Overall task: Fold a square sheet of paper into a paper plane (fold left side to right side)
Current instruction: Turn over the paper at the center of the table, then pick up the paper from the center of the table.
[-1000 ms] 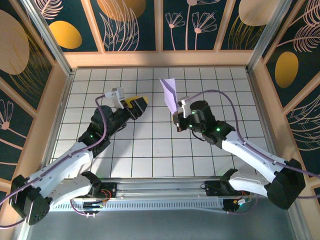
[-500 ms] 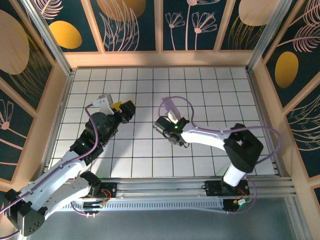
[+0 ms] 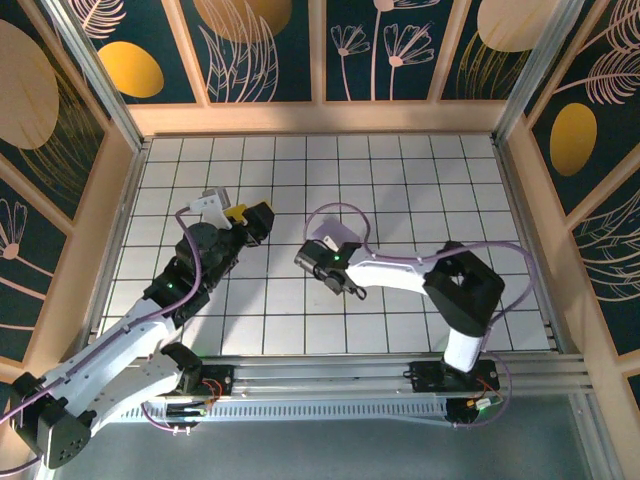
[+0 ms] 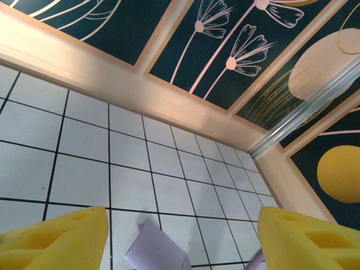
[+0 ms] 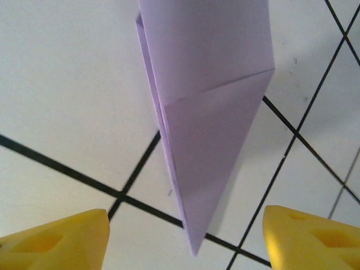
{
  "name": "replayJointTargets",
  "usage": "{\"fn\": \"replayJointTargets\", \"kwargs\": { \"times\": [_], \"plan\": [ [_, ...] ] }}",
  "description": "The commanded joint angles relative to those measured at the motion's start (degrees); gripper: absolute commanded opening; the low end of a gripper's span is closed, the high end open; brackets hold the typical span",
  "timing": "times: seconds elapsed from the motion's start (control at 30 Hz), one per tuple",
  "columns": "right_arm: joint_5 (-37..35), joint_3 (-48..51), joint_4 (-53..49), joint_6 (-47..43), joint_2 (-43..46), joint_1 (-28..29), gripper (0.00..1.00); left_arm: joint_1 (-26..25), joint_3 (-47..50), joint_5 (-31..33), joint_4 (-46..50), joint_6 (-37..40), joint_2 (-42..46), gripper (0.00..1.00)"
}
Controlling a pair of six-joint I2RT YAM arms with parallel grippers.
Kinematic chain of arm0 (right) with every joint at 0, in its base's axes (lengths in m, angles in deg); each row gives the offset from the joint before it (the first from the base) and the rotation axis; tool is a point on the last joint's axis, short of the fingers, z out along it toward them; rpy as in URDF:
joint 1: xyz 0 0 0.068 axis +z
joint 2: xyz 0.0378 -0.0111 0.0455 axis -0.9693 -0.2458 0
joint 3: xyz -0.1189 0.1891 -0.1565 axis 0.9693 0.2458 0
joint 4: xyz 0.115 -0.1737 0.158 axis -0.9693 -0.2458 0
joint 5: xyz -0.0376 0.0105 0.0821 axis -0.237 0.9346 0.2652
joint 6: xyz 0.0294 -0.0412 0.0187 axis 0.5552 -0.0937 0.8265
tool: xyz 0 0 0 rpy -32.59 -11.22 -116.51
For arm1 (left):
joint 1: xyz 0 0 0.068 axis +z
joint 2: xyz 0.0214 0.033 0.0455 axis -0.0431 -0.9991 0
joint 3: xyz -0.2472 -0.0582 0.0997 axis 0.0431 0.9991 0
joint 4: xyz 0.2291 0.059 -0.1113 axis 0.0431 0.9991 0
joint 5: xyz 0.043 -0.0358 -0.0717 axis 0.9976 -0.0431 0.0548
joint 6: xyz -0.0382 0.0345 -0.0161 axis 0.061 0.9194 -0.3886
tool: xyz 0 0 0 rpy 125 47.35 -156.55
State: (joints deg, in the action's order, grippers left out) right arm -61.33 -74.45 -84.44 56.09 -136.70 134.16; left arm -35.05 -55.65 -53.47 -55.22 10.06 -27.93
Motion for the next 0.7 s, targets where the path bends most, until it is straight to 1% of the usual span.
{"fn": "replayJointTargets", "kwargs": {
  "times": [0.0,0.1,0.2,0.3,0.43,0.47,0.5,0.57,0.67],
  "plan": [
    [8.4,1.5,3.2,2.1,7.3,-2.3,0.78,-0.3,0.0,-2.4,-0.5,-1.7,-2.4,0.71],
    [11.2,4.4,5.5,4.3,13.4,-6.1,0.79,-0.3,0.1,-5.9,-1.9,-4.9,-6.6,0.71],
    [15.3,8.9,9.9,7.0,20.2,-11.8,0.79,-0.3,-0.5,-9.4,-3.1,-8.6,-12.6,0.70],
    [20.4,15.0,16.7,10.2,27.7,-17.9,0.79,-0.3,-1.8,-13.5,-4.1,-12.2,-19.7,0.69],
    [29.8,23.7,27.1,15.0,35.9,-26.0,0.79,-0.3,-4.8,-19.1,-5.0,-16.2,-30.1,0.66],
    [32.5,25.6,29.3,16.2,37.4,-26.7,0.79,-0.3,-5.3,-20.2,-5.6,-16.9,-32.4,0.65],
    [34.3,27.3,31.0,17.2,38.6,-29.3,0.79,-0.3,-5.6,-21.1,-6.3,-17.6,-34.1,0.65],
    [37.8,30.0,33.6,19.1,40.4,-32.4,0.79,-0.3,-6.2,-23.0,-8.3,-18.9,-37.6,0.64],
    [40.1,31.9,34.6,20.0,41.4,-35.3,0.79,-0.3,-7.9,-24.4,-9.1,-20.0,-41.7,0.63]
  ]
}}
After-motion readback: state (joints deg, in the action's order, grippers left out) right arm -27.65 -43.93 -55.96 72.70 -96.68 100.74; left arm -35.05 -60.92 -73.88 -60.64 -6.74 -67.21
